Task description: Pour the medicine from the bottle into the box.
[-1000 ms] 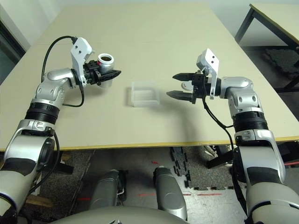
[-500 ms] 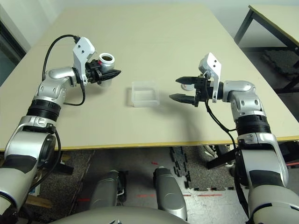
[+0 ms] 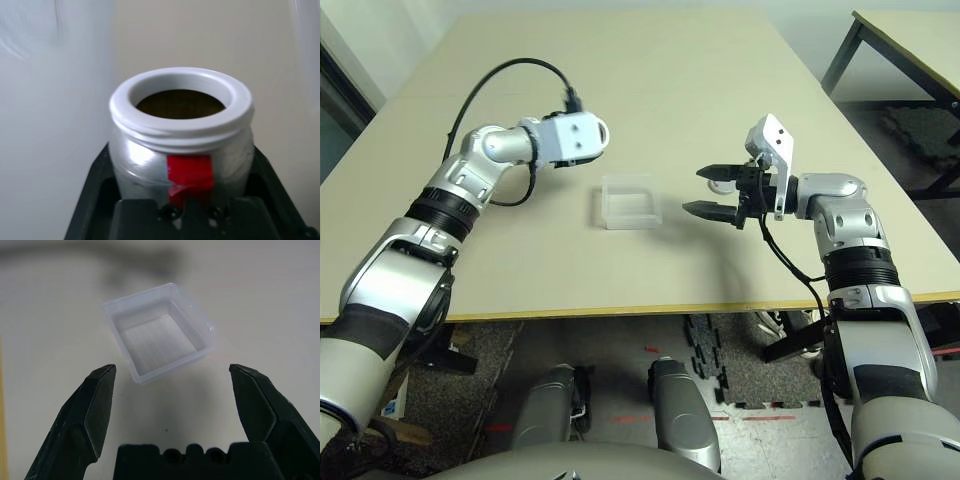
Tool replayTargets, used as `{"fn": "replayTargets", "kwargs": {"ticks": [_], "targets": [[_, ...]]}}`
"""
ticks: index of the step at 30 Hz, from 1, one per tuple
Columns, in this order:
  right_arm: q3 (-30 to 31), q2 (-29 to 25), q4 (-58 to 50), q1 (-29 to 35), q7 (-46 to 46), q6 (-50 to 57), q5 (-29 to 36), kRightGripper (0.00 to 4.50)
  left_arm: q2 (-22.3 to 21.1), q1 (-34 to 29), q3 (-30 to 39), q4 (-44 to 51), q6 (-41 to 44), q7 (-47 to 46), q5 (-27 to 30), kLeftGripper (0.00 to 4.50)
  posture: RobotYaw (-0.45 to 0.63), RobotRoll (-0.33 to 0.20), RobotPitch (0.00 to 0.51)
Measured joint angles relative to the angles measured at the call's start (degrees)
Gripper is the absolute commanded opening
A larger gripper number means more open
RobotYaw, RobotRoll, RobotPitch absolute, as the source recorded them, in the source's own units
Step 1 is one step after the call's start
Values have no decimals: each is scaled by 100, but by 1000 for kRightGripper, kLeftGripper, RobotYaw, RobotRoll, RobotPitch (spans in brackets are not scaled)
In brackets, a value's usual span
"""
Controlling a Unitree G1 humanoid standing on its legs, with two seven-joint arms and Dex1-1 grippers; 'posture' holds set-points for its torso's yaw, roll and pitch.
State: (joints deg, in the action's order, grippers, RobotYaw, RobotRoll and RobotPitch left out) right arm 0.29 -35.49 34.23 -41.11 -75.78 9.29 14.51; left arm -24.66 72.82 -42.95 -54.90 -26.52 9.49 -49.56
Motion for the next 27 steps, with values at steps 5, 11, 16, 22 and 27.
{"fn": "replayTargets", "kwargs": {"ticks": [5, 11, 16, 22, 27], "targets": [[-2, 30, 0, -10, 45, 70, 10, 4500, 361, 422, -1021, -644, -231, -1687, -1376, 2650, -183, 0, 85], [-58, 48, 0, -41, 93, 168, 60, 4500, 691, 617, -1645, -1286, -237, -2632, -2121, 2650, -187, 0, 85], [-81, 47, 0, -43, 96, 189, 59, 4500, 778, 800, -1660, -1605, -227, -2757, -2224, 2650, -183, 0, 87], [-81, 48, 1, -43, 96, 154, 47, 4500, 813, 782, -1209, -1797, -346, -2301, -1714, 2650, -180, 0, 90], [-75, 48, 8, -43, 85, 105, 8, 4500, 778, 592, -319, -1804, -537, -1267, -692, 2650, -177, 0, 91]]}}
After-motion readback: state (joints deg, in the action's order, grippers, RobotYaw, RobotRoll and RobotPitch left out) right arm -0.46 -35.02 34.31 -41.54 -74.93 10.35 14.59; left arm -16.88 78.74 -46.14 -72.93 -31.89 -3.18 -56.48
